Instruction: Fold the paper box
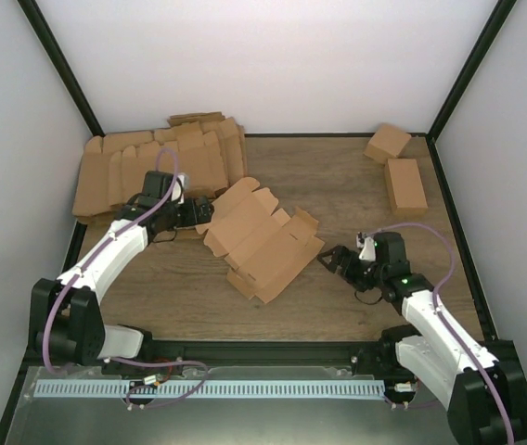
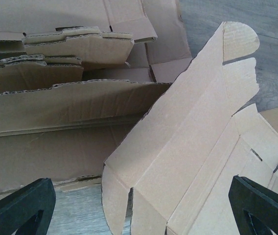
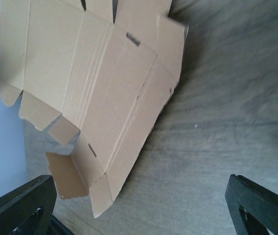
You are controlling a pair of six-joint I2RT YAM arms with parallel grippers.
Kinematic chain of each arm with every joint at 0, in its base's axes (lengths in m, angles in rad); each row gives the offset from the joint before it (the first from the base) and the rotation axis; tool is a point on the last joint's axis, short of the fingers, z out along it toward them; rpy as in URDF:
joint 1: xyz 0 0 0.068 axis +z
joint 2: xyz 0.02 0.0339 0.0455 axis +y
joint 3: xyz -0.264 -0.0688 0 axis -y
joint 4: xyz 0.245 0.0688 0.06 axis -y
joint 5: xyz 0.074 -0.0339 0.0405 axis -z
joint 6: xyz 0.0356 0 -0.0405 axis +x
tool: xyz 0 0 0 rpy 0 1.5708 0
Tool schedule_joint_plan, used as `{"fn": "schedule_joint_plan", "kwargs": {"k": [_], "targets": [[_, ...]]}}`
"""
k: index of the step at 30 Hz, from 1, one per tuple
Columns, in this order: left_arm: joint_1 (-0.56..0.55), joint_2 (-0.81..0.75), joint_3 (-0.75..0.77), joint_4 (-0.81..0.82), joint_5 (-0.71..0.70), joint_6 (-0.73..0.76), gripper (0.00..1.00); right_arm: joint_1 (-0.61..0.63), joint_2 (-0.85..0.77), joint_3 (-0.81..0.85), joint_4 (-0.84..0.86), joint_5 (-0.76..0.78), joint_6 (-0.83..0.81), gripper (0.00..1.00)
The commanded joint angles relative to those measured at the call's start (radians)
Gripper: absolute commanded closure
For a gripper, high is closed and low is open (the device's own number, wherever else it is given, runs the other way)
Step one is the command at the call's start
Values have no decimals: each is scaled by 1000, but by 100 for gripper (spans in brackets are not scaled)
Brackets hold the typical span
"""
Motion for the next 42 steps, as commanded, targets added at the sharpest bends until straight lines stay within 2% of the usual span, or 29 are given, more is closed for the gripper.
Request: {"fn": "schedule_joint_plan", "kwargs": {"k": [1,9,19,25,29,32,34,38,39,42], "targets": [[4,2,-15,33,5,16,0,66,-42,-42,74,2,109,4],[7,-9,-28,33,8,22,0,153,5,-79,186,13,187,18],[9,-47,-67,43,39,1,0,268,205,-69,356,57,280,39],[32,-50,-112,79,32,-36,0,309,357,-24,426,91,333,48],[70,-41,-133,114,80,-56,1,309,443,-12,497,96,372,50],[93,-32,-136,133,120,-56,1,311,511,21,524,91,376,56],[100,-21,-128,140,142,-51,2,311,561,49,529,91,368,57],[105,26,-107,140,178,-42,4,311,613,115,502,104,333,72],[105,39,-104,142,187,-44,5,311,614,133,481,112,315,81],[106,73,-99,157,212,-47,9,311,588,174,395,155,254,97]]}}
